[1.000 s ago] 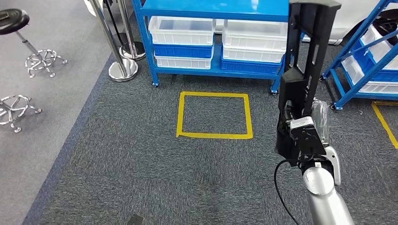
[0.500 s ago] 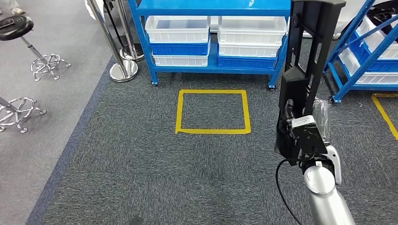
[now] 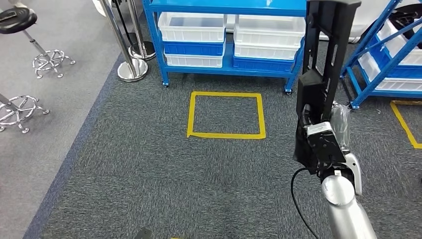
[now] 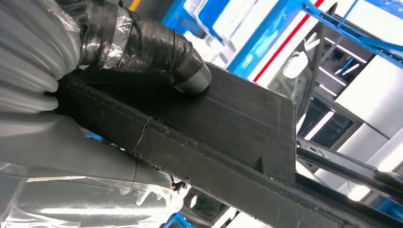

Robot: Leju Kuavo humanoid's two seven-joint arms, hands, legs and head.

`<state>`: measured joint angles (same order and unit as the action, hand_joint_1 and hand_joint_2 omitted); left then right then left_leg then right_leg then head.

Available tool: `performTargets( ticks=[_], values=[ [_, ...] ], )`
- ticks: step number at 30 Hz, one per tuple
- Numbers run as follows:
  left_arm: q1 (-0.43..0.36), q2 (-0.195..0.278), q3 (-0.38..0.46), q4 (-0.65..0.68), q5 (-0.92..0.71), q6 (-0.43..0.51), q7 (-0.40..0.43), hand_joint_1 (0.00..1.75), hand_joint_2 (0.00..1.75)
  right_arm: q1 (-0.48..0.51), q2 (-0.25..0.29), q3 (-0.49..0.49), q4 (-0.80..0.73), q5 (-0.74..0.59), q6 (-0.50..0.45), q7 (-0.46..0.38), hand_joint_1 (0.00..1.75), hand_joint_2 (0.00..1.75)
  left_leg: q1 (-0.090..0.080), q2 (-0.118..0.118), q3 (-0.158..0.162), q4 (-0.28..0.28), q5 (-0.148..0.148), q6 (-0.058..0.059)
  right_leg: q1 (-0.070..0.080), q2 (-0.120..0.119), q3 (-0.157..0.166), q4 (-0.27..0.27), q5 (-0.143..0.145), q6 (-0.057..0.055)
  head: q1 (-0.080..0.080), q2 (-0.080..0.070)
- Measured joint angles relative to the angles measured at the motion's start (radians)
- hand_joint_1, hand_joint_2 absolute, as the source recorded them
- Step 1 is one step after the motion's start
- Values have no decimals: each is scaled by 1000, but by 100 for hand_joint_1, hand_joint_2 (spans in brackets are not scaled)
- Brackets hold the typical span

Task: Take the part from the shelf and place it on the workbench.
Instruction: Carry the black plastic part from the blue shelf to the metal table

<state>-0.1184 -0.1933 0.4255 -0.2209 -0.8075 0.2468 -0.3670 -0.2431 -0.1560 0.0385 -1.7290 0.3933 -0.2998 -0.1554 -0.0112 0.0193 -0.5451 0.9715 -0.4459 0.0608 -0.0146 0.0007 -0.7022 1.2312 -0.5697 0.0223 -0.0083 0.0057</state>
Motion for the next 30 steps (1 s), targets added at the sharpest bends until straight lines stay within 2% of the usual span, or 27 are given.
performTargets(
  ticks=[1, 2, 3, 4, 5, 7, 8, 10, 12, 14, 15, 16, 17, 18, 19, 21, 22, 23, 24, 25, 26, 27, 28, 29, 30],
  values=[
    [1, 0, 0, 0, 0, 0, 0, 0, 175, 3, 0, 0, 1, -1, 0, 0, 175, 175, 0, 6, -4, 4, 0, -1, -1, 0, -19, 43, -12, 4, 0, 0],
    [3, 0, 0, 0, 0, 0, 0, 0, 175, 5, 0, 0, 2, -2, 0, 0, 175, 175, 1, 13, -8, 9, -1, -2, -4, -2, -23, 57, -7, 8, 0, 0],
    [4, 0, 0, 0, 0, 0, 0, 0, 175, 6, 0, 0, 3, -3, 0, 1, 175, 175, 2, 21, -12, 16, -4, -5, -7, -5, -10, 34, 15, 12, 0, 0],
    [4, -1, 0, 0, 0, 0, 0, 0, 175, 6, 0, 0, 3, -4, 0, 1, 175, 175, 4, 30, -16, 26, -8, -9, -10, -16, 21, -22, 47, 17, 0, 0],
    [4, -1, 0, 0, 0, 0, 0, 0, 175, 6, 0, 0, 3, -4, 0, 0, 175, 175, 4, 38, -21, 37, -15, -15, -10, -36, 51, -80, 68, 20, 0, 0],
    [4, -2, 0, 0, -1, 0, 0, 0, 175, 5, 0, 0, 3, -4, 0, 0, 175, 175, -1, 52, -29, 61, -29, -26, -8, -61, 86, -154, 88, 11, 0, 0],
    [4, -1, 0, 0, -1, 0, 0, 0, 175, 6, 0, 0, 2, -4, 0, 0, 175, 175, -4, 60, -31, 67, -33, -30, -5, -61, 85, -158, 83, 2, 0, 0],
    [4, -1, 1, 0, -1, 0, 0, 0, 175, 6, 0, 0, 2, -5, 0, 0, 175, 175, -4, 72, -31, 73, -40, -35, -6, -37, 80, -158, 88, -13, 0, 0],
    [3, -1, 1, 0, -1, 0, 0, 0, 175, 4, -1, 0, 1, -6, -1, -1, 175, 175, 2, 48, -43, 107, -69, -45, -7, -17, 76, -159, 94, -23, 0, 0],
    [5, -1, 1, 0, -2, 0, -1, 0, 175, 1, -2, 0, 1, -7, -1, -1, 175, 175, 7, 8, -84, 208, -133, -53, -8, 3, 72, -159, 98, -31, 0, 0],
    [6, -1, 1, 0, -2, 0, -1, 0, 175, -1, -2, 0, 1, -6, -1, 0, 175, 175, 8, -1, -112, 272, -163, -54, -6, 14, 69, -159, 100, -34, 0, 0],
    [7, -1, 1, 0, -2, 0, 0, 0, 175, -2, -4, -1, 1, -4, -1, 1, 175, 175, 9, -5, -136, 325, -182, -53, -5, 26, 67, -159, 102, -35, 0, 0],
    [8, -1, 1, 0, -2, -1, 0, 0, 175, -3, -6, -2, 1, -1, -1, 2, 175, 175, 9, -8, -148, 350, -183, -50, -3, 39, 66, -159, 103, -36, 0, 0],
    [8, -1, 1, 0, -2, -1, 0, 0, 175, -5, -9, -4, 1, 2, -1, 4, 175, 175, 8, -12, -142, 338, -164, -45, -2, 52, 65, -159, 105, -37, 0, 0],
    [8, -1, 1, 0, -2, -1, 0, 0, 175, -9, -12, -6, 1, 4, -1, 5, 175, 175, 7, -20, -119, 290, -132, -38, -1, 65, 65, -159, 106, -36, 0, 0],
    [8, 0, 1, 0, -2, -1, 0, 0, 175, -17, -16, -9, 1, 5, -1, 6, 175, 175, 5, -66, -55, 154, -68, -23, -2, 90, 64, -160, 110, -31, 0, 0],
    [8, 0, 1, 0, -2, -1, 1, 0, 175, -21, -17, -10, 2, 5, -2, 6, 175, 175, 4, -88, -32, 105, -52, -19, -5, 101, 62, -160, 113, -27, 0, 0],
    [8, 0, 1, 0, -2, -1, 1, 0, 175, -23, -18, -11, 2, 5, -2, 6, 175, 175, 2, -103, -20, 79, -47, -18, -9, 112, 58, -161, 117, -21, 0, 0],
    [8, 0, 1, 0, -2, -1, 1, 0, 175, -24, -19, -11, 3, 5, -2, 7, 175, 175, 1, -103, -16, 72, -47, -17, -12, 124, 55, -164, 122, -13, 0, 0],
    [7, 0, 1, 0, -2, -1, 1, 0, 175, -24, -21, -13, 3, 6, -2, 8, 175, 175, -1, -93, -15, 65, -43, -16, -15, 137, 53, -168, 128, -5, 0, 0],
    [6, -1, 1, 0, -2, -1, 1, 0, 175, -23, -24, -14, 3, 6, -1, 8, 175, 175, 0, -79, -12, 54, -36, -14, -15, 135, 51, -169, 129, 1, 0, 0],
    [5, -2, 1, 0, -2, -1, 1, 0, 175, -25, -28, -17, 3, 6, -1, 9, 175, 175, 1, -66, -8, 41, -27, -10, -12, 116, 45, -160, 119, 4, 2, 0],
    [4, -2, 1, 0, -2, -1, 1, 0, 175, -28, -32, -19, 3, 6, 0, 9, 175, 175, 3, -52, -6, 28, -19, -6, -8, 89, 31, -133, 97, 6, 3, 0],
    [5, -3, 2, 0, -2, -1, 1, 0, 175, -31, -35, -21, 3, 6, 1, 9, 175, 175, 4, -38, -5, 21, -13, -2, -6, 54, 10, -85, 65, 5, 4, 0],
    [6, -3, 2, 0, -2, -1, 1, 0, 175, -33, -37, -22, 3, 4, 2, 10, 175, 175, 3, -25, -7, 18, -11, 1, -5, 29, -15, -26, 31, 7, 6, 0]
  ],
)
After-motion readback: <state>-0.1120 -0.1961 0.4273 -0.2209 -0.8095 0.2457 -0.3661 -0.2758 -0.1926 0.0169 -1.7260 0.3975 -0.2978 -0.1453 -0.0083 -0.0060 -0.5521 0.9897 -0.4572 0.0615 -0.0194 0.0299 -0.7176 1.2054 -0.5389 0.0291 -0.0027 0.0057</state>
